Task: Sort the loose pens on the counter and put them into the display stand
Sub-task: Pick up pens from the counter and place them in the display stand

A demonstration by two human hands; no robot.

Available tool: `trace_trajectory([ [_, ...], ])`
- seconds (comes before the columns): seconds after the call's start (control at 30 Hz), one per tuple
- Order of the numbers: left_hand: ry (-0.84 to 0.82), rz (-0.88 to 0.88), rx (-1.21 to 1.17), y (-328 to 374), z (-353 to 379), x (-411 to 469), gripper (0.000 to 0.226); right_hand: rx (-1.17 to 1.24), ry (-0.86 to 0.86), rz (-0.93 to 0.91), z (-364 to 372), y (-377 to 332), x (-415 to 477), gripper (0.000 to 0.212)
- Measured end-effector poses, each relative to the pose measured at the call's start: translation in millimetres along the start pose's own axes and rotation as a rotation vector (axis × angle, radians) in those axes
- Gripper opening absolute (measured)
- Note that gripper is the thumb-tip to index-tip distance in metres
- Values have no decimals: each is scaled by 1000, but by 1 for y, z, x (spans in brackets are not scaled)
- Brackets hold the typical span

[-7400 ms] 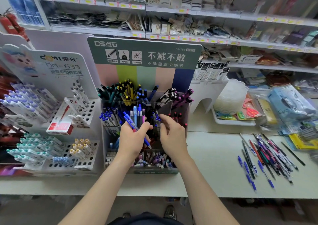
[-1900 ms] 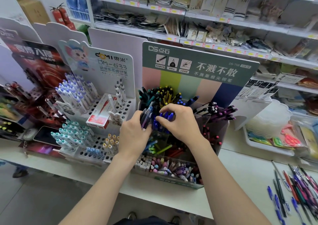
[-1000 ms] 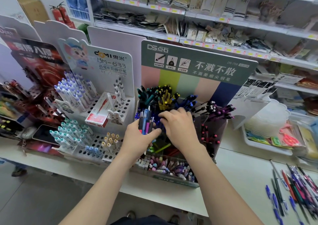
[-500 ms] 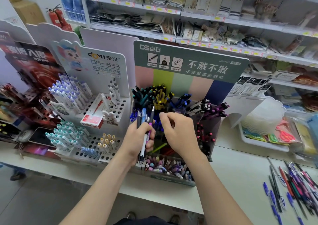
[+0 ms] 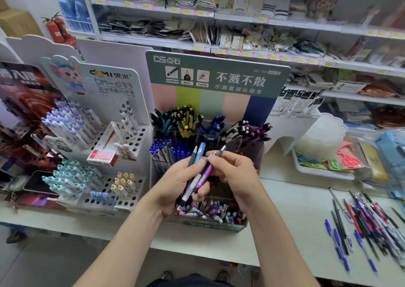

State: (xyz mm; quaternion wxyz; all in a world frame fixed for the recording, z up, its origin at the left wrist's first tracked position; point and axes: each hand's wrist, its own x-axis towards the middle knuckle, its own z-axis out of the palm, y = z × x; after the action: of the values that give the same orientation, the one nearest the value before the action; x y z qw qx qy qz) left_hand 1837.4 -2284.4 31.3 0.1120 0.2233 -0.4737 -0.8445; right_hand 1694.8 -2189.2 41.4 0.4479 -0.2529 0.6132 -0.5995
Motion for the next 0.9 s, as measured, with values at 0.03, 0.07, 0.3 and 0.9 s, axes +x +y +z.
trace_trajectory([
  [0.03, 2, -11, 13, 0, 3, 0, 44, 5, 34, 10, -4, 0, -1, 17],
  [0.07, -10, -22, 10, 2, 7, 0, 43, 2, 75, 16, -5, 1, -2, 16],
  [0.3, 4, -141, -131, -5, 20, 5, 42, -58, 156, -1, -24, 14, -4, 16],
  [0.9, -87, -143, -127, -22, 29, 12, 38, -228, 500, -452, -37, 17, -11, 27],
])
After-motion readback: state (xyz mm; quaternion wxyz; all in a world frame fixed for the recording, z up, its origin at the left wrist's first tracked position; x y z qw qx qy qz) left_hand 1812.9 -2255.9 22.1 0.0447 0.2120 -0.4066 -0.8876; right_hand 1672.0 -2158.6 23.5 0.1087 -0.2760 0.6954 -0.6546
